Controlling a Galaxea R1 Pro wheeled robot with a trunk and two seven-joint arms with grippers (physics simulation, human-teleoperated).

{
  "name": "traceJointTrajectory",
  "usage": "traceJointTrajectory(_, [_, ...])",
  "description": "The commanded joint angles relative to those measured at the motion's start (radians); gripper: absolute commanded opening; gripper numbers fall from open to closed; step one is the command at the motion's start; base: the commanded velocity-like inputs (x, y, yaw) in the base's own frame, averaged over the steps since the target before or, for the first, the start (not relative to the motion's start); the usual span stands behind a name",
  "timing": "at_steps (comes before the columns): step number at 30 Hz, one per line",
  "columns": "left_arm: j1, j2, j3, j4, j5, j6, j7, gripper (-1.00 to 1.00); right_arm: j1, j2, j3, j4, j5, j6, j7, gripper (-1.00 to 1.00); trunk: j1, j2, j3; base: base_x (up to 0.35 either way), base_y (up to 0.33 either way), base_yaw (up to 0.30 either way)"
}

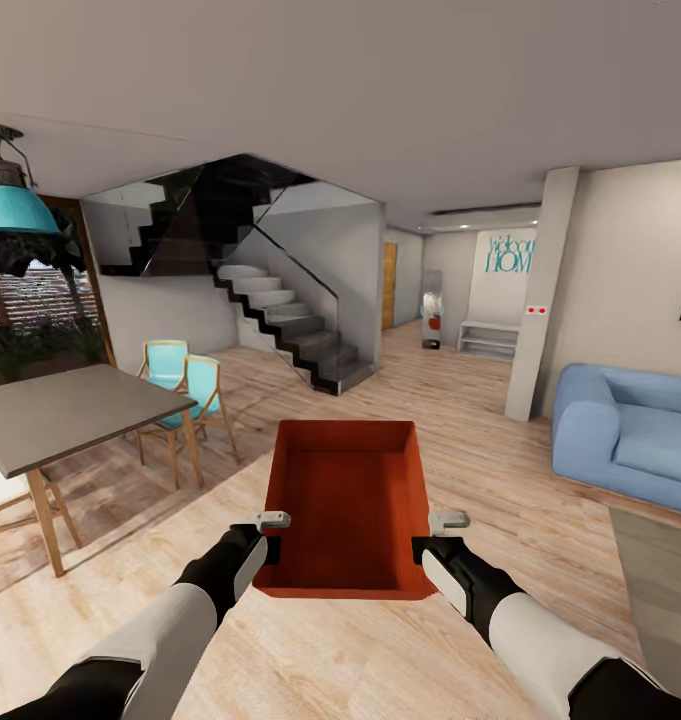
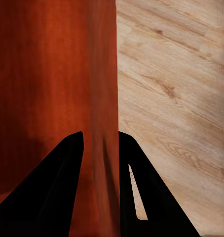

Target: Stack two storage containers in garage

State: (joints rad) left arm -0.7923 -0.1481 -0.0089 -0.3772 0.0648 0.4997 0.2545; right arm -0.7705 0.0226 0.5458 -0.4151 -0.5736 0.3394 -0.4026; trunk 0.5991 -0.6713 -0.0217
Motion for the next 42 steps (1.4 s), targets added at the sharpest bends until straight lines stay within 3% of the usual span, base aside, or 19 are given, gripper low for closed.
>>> traceJointTrajectory(1, [0.001,0.001,-0.006,-0.002,-0.029,0.013,0.023,-1.00,-0.003,-0.001,-0.017,-0.002,0.026,0.009,-0.010,-1.00,0.000,-0.002,-0.001,0.000,0.000,-0.222])
traceJointTrajectory(11, [0.001,0.001,-0.005,-0.002,-0.029,0.013,0.022,-1.00,-0.003,-0.001,-0.017,-0.002,0.026,0.009,-0.010,-1.00,0.000,-0.002,0.000,0.000,0.000,-0.067])
traceJointTrajectory(24, [0.001,0.001,-0.005,-0.002,-0.029,0.013,0.022,-1.00,-0.003,-0.001,-0.017,-0.002,0.026,0.009,-0.010,-1.00,0.000,-0.002,0.000,0.000,0.000,-0.223])
traceJointTrajectory(42, [0.001,0.001,-0.005,-0.002,-0.029,0.013,0.022,-1.00,-0.003,0.000,-0.017,-0.002,0.026,0.009,-0.010,-1.00,0.000,-0.002,0.000,0.000,0.000,-0.011])
